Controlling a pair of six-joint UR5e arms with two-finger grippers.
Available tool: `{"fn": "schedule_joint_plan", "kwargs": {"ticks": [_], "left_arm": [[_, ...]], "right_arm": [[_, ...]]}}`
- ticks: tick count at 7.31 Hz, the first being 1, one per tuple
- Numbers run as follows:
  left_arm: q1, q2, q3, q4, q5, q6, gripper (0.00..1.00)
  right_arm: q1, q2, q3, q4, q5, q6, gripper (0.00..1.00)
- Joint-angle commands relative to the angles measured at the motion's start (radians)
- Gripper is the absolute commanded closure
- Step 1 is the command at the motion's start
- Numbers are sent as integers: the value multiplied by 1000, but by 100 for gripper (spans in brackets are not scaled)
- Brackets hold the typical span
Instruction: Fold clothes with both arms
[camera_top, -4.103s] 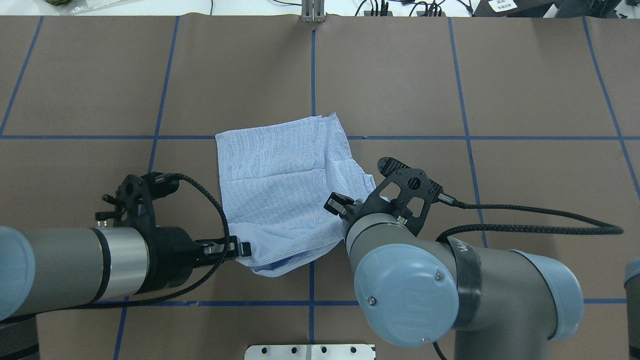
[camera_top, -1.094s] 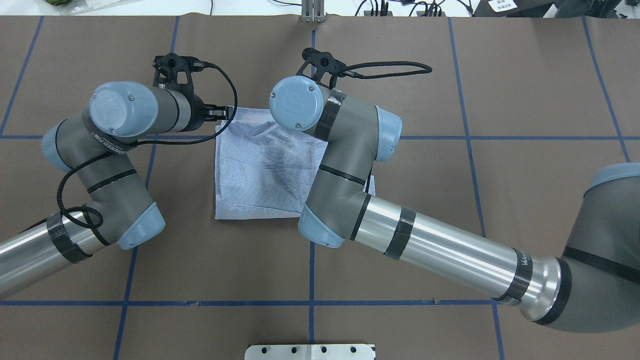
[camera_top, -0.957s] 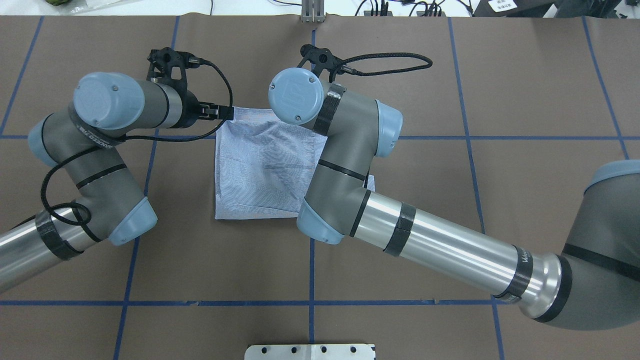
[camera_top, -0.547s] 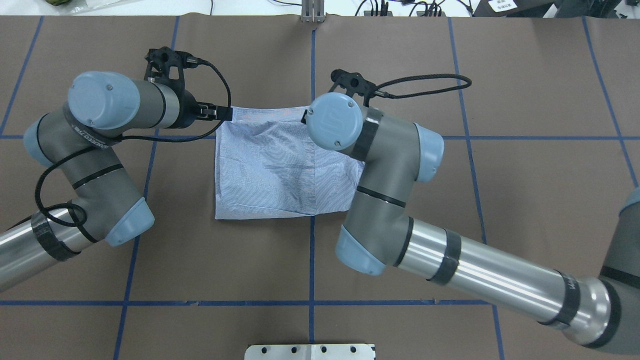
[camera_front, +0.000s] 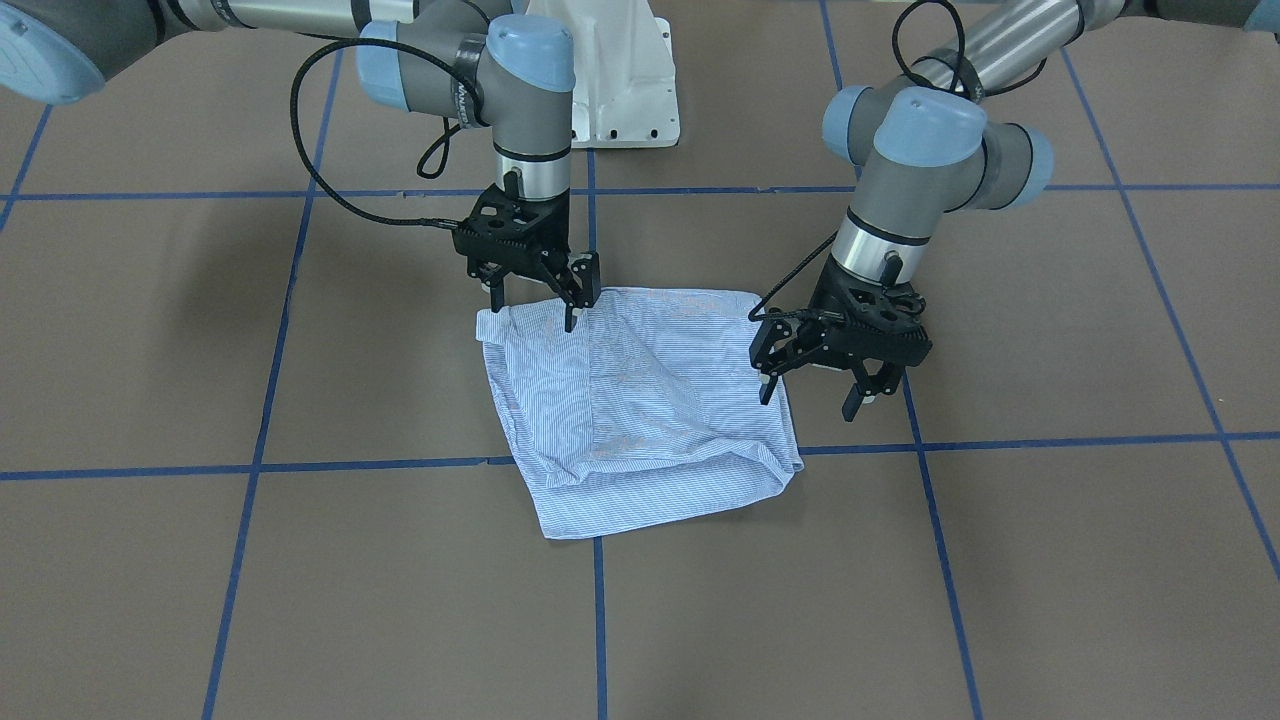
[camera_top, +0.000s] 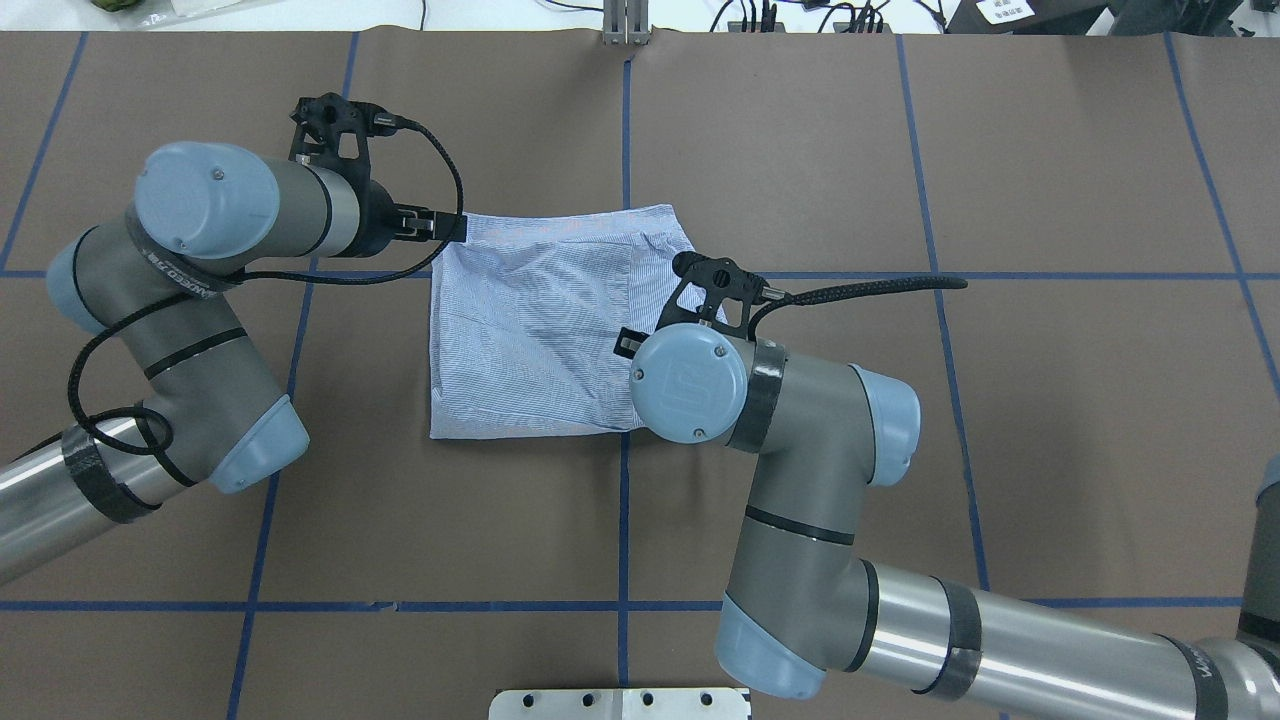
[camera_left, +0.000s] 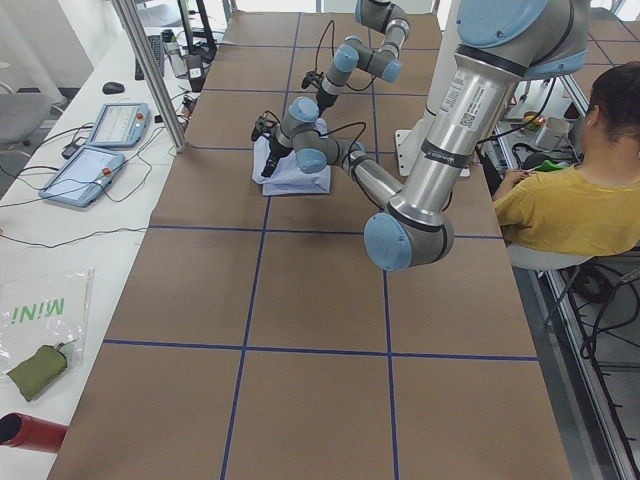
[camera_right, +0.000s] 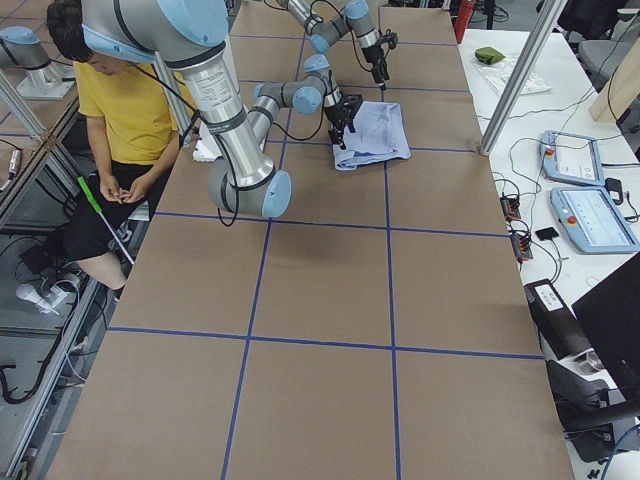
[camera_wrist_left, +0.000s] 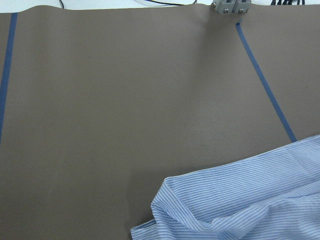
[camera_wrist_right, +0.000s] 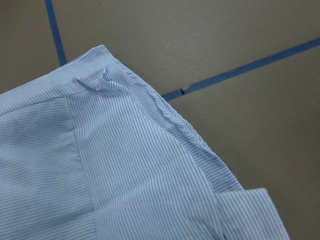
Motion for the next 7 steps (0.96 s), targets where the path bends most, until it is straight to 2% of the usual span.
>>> {"fn": "schedule_joint_plan", "kwargs": {"ticks": [1,2,3,5,7], "left_arm": [[0,1,-2,0,-6,-3,0],[0,1,-2,0,-6,-4,0],[0,1,-4,0,-6,-4,0],[0,2,-9,0,-6,-4,0],[5,1,-9,0,-6,-20,0]], "right_arm": [[-17,-45,-51,103,-60,-4,0],[-15,-45,-97,153,-97,-15,0],[-15,-44,-117,207,-97,-23,0],[-11,-35,-110,215,-91,-27,0],[21,-36,-76,196,-45,-50,0]]}}
